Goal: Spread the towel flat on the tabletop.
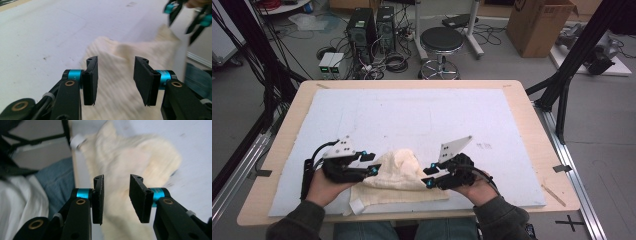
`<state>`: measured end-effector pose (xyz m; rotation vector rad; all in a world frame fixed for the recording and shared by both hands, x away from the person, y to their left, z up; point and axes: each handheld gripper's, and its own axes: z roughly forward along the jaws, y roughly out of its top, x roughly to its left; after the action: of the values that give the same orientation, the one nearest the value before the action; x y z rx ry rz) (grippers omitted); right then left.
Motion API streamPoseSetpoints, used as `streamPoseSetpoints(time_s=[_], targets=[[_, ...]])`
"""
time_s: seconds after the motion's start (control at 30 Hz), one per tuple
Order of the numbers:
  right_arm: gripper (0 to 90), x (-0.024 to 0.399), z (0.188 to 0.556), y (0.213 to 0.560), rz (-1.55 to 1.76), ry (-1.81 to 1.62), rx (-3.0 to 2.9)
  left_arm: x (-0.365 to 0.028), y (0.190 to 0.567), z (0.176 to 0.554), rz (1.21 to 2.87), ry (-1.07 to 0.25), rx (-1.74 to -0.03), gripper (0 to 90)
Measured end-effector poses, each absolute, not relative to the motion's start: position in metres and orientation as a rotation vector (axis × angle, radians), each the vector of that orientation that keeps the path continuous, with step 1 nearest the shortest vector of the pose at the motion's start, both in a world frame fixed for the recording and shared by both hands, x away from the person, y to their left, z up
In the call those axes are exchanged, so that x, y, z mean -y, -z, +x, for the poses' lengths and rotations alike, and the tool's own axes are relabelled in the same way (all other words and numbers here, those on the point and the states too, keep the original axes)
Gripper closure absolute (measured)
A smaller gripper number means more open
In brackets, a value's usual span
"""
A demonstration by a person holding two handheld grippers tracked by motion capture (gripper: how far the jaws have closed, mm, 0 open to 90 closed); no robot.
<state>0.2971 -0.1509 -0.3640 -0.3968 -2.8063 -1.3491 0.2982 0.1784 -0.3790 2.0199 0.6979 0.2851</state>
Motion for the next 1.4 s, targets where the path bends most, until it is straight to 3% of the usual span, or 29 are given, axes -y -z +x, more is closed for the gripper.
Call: streamPoseSetpoints(time_s=[0.13,0.27,0.4,0.5,0.53,0.67,0.7,0.8,1.23,1.4], targets=[[65.1,0.151,0.322,0.363,-0.507,1.393,2.794,-0.166,0.395,0.321,2.105,-0.263,-0.750,51.3],[63.8,0.139,0.340,0.388,-0.552,1.255,2.821,-0.160,0.411,0.331,2.173,-0.201,-0.792,51.3],[62.5,0.131,0.345,0.417,-0.583,1.123,2.832,-0.160,0.421,0.331,2.233,-0.182,-0.820,63.7],[63.7,0.129,0.343,0.428,-0.600,1.080,2.858,-0.163,0.424,0.329,2.212,-0.188,-0.821,77.8],[65.2,0.126,0.342,0.430,-0.595,1.052,2.887,-0.164,0.425,0.329,2.211,-0.192,-0.826,83.4],[75.9,0.124,0.339,0.430,-0.597,1.057,2.914,-0.167,0.425,0.324,2.207,-0.219,-0.828,89.1],[82.3,0.124,0.339,0.430,-0.583,1.051,2.902,-0.169,0.425,0.323,2.198,-0.226,-0.829,89.4],[86.6,0.125,0.337,0.429,-0.567,1.062,2.904,-0.174,0.423,0.319,2.189,-0.251,-0.837,89.6],[87.1,0.185,0.324,0.390,-0.726,1.181,2.975,-0.183,0.430,0.313,2.205,-0.209,-0.849,89.0],[83.1,0.205,0.323,0.396,-0.787,1.067,2.983,-0.176,0.424,0.320,2.143,-0.212,-0.856,67.3]])
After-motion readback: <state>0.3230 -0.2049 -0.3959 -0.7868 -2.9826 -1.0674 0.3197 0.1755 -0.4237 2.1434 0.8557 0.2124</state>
